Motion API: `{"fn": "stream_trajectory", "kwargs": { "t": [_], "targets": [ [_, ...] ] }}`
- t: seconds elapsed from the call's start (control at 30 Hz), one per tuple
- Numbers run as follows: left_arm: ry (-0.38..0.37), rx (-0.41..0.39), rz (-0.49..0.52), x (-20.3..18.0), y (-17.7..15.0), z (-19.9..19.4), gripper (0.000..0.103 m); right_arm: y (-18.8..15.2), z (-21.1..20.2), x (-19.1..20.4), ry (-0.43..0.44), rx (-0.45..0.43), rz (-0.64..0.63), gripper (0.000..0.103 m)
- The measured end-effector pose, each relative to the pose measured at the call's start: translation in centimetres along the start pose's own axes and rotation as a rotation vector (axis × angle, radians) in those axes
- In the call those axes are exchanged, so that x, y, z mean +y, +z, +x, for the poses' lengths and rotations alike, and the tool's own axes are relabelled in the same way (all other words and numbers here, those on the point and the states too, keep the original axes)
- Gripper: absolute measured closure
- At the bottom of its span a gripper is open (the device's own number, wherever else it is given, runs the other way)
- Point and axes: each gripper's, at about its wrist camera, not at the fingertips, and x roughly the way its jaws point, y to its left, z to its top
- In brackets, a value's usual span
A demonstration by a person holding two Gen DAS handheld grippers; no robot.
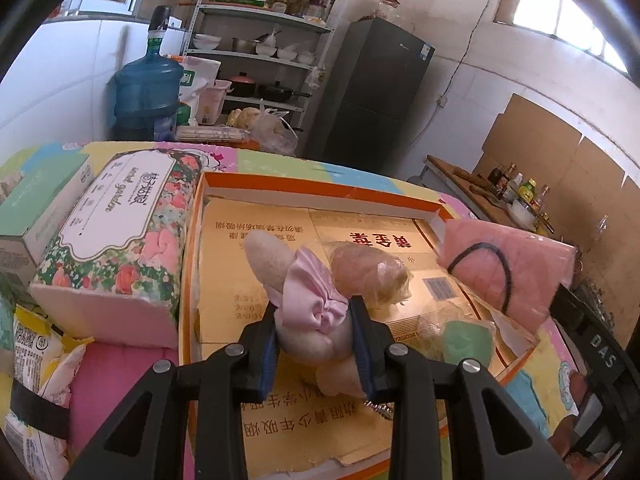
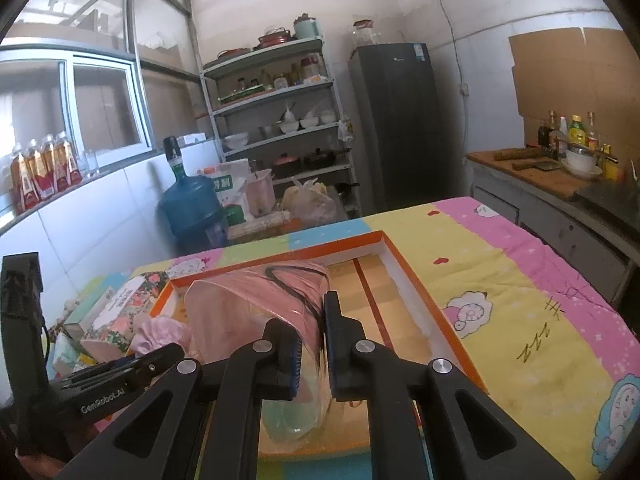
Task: Organize soft objects
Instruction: 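Carry the bunny and pink bag over the box lid, right gripper releasing the bag inside, then lower the pink bunny into the box lid and open the left gripper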
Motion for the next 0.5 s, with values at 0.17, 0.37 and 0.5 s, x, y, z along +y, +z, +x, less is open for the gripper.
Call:
{"fn": "stream_trajectory", "kwargs": {
  "t": [0.17, 0.37, 0.5],
  "targets": [
    [-0.006, -0.001, 0.016, -0.5, 0.1, 0.2, 0.07, 0.0, 1.4, -0.1, -0.022, 0.034, 0.012, 0.092],
    [-0.028, -0.001, 0.008, -0.2, 0.1, 0.1, 0.068, -0.2, 2.6, -0.4, -0.021, 0.073, 0.027, 0.09],
    [-0.033, -0.006, 0.008, -0.3, 0.1, -0.1, 0.052, -0.1, 2.7, -0.6, -0.019, 0.076, 0.032, 0.065]
  ]
}}
